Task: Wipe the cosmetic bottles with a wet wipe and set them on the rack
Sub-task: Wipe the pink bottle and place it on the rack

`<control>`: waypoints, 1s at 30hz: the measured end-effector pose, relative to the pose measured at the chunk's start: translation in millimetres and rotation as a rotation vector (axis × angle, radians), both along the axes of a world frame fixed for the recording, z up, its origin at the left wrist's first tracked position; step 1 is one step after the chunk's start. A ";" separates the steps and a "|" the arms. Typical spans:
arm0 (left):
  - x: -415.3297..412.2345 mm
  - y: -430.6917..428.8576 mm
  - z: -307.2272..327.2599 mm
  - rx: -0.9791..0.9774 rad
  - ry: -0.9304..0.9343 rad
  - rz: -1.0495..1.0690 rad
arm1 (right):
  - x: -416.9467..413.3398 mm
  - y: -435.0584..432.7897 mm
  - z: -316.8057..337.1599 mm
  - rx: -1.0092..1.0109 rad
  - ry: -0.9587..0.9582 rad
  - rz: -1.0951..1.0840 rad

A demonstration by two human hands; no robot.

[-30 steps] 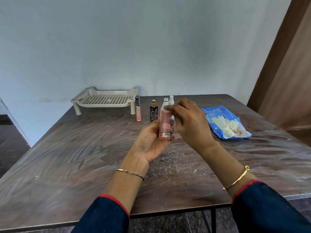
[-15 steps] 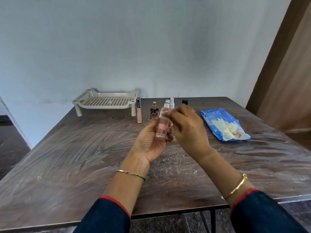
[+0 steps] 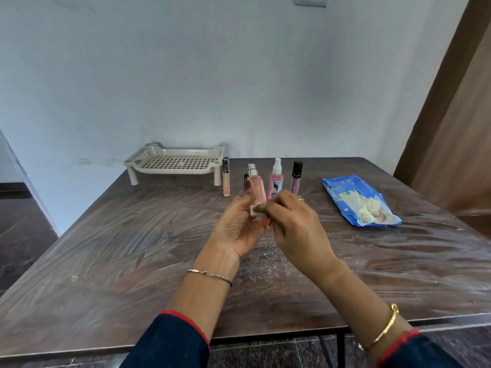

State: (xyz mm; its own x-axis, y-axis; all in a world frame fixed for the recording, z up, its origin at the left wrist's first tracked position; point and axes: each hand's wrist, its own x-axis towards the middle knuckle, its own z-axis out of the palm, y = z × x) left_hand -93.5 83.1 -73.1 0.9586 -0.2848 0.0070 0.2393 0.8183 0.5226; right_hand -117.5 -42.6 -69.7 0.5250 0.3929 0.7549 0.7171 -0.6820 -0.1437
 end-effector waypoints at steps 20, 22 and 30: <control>6.4 1.9 -20.0 0.099 0.169 0.052 | -9.7 -10.2 -4.6 -0.061 0.355 0.066; 4.5 3.1 -20.8 0.111 0.186 0.053 | -3.1 -18.0 0.6 -0.066 0.411 0.044; -9.1 -6.6 -14.4 0.442 0.027 0.042 | 26.0 -7.8 15.1 -0.091 0.002 -0.175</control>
